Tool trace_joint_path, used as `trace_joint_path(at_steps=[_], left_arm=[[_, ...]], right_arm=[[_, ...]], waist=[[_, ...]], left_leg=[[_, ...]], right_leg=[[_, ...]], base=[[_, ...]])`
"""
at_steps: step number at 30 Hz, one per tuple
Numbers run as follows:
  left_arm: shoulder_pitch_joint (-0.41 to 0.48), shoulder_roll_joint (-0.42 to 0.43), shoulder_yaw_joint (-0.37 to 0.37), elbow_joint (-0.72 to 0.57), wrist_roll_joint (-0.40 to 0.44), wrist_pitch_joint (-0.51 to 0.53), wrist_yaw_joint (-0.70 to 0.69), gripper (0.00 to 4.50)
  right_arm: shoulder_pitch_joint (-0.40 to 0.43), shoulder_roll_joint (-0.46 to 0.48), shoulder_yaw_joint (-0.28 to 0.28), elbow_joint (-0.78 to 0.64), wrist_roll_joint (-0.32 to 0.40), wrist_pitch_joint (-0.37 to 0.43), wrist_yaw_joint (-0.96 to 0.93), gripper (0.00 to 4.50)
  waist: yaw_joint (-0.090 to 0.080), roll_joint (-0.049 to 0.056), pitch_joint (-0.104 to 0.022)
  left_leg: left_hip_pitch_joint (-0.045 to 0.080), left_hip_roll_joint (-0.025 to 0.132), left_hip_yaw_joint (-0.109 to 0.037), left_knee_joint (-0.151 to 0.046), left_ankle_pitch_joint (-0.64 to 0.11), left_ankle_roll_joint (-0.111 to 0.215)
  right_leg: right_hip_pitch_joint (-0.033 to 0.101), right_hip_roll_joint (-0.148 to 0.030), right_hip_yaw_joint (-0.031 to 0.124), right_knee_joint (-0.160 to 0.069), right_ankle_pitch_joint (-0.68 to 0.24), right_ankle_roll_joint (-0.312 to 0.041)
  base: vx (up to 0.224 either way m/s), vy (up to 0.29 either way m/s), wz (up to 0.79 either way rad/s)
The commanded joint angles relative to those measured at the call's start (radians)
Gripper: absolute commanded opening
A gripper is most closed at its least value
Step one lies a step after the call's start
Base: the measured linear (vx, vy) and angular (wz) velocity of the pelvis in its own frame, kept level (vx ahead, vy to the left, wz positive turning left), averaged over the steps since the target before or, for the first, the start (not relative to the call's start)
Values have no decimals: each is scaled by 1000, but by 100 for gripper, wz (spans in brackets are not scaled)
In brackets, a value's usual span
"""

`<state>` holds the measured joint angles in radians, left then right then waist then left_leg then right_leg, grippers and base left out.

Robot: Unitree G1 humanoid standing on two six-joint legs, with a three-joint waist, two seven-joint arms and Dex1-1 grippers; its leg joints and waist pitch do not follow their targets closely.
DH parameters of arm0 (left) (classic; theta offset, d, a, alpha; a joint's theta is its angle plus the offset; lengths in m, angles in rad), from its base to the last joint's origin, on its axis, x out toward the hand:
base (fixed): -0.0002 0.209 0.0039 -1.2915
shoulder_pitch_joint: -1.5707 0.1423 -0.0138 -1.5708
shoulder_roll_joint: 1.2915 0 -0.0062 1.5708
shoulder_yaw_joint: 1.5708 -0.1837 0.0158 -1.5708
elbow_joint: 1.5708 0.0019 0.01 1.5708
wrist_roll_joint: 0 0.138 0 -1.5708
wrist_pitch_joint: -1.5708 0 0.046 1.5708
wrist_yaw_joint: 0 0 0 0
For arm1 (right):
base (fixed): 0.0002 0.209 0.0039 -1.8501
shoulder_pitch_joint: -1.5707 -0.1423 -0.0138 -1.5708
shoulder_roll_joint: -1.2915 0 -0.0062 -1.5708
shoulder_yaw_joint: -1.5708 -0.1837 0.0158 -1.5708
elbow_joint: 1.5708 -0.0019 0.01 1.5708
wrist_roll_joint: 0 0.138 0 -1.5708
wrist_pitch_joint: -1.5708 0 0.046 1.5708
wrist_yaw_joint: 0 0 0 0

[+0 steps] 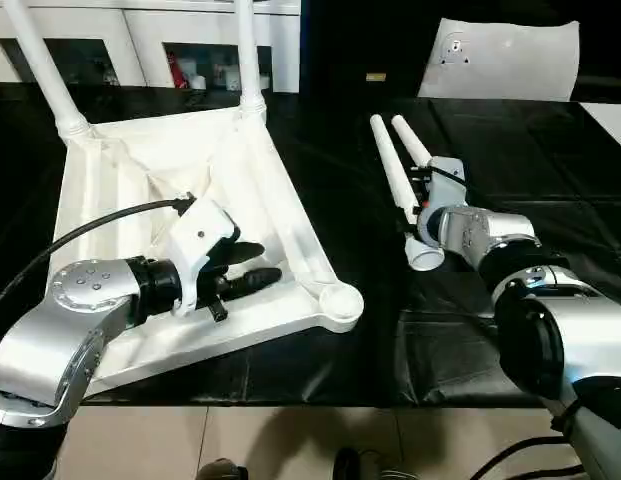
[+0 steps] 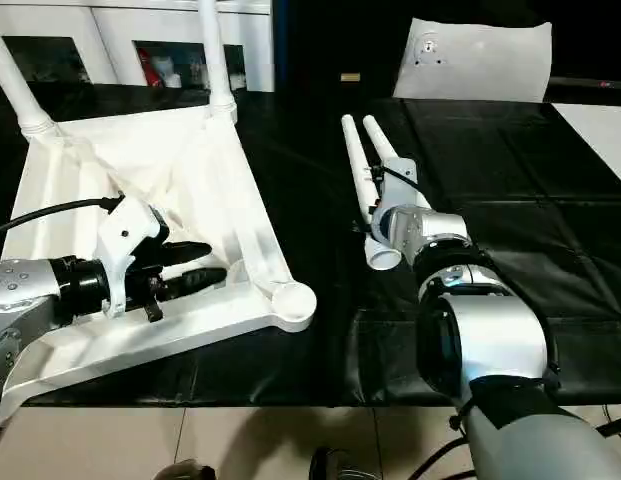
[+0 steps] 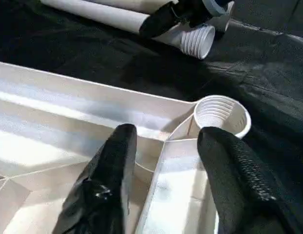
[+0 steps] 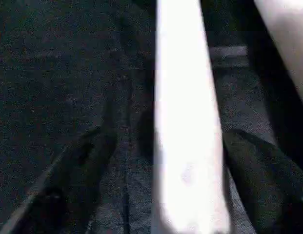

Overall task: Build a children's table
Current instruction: Pick table leg

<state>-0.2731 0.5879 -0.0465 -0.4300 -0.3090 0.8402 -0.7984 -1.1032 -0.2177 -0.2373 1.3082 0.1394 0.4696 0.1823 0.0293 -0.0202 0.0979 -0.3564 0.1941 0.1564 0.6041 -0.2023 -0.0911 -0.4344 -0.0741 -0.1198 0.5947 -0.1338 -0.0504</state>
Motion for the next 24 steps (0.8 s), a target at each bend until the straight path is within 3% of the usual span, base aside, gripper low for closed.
trace_joint_path(at_steps=[1, 7, 10, 17, 18, 20, 21, 23, 24], left_arm=[[4, 22, -2, -31, -12, 17, 1, 263], [7, 31, -4, -45, -24, 27, 6, 311], [8, 39, -9, -51, -29, 35, 0, 340], [5, 54, -17, -54, -42, 33, -4, 390], [4, 56, -20, -51, -40, 30, -6, 394], [-1, 50, -19, -41, -38, 24, -2, 411], [-5, 45, -21, -33, -35, 20, 2, 430], [-11, 30, -27, -14, -21, 2, 23, 437], [-13, 25, -31, -8, -15, -4, 31, 444]], right_arm=[[8, 1, -18, 41, 13, 53, 1, 352], [0, -6, -46, 49, 32, 96, 7, 308], [0, -16, -14, 49, -5, 121, 30, 285], [-8, -29, -16, 46, -17, 126, 29, 233], [-11, -31, -23, 45, -11, 123, 24, 223], [-15, -33, -32, 43, -4, 120, 24, 209], [-16, -34, -35, 42, -4, 114, 32, 205], [-17, -30, -36, 38, -4, 103, 58, 194], [-17, -29, -34, 37, -6, 100, 64, 192]], waist=[[-3, 9, -62], [-2, 8, -62], [-2, 5, -63], [-2, 7, -65], [-1, 9, -72], [-2, 7, -69], [-1, 13, -77], [-1, 10, -76], [1, 17, -82]], left_leg=[[-3, 18, 1, -65, -209, 34], [-4, 17, 2, -64, -211, 31], [-4, 17, 2, -63, -212, 32], [-5, 17, 1, -63, -204, 28], [-3, 17, 2, -60, -203, 27], [-4, 17, 2, -61, -203, 27], [-2, 18, 1, -59, -199, 24], [-5, 19, 2, -59, -197, 24], [-3, 19, 1, -58, -192, 23]], right_leg=[[68, -58, 52, -68, -402, -143], [66, -58, 50, -72, -427, -132], [67, -59, 49, -74, -440, -126], [67, -59, 50, -72, -432, -130], [69, -60, 50, -71, -431, -130], [68, -59, 49, -72, -432, -129], [71, -59, 49, -69, -421, -133], [70, -59, 49, -70, -407, -139], [73, -60, 49, -67, -397, -144]], base=[[0, 0, 0], [0, 0, 0], [0, 0, 0], [0, 0, 0], [0, 0, 0], [0, 0, 0], [0, 0, 0], [0, 0, 0], [0, 0, 0]])
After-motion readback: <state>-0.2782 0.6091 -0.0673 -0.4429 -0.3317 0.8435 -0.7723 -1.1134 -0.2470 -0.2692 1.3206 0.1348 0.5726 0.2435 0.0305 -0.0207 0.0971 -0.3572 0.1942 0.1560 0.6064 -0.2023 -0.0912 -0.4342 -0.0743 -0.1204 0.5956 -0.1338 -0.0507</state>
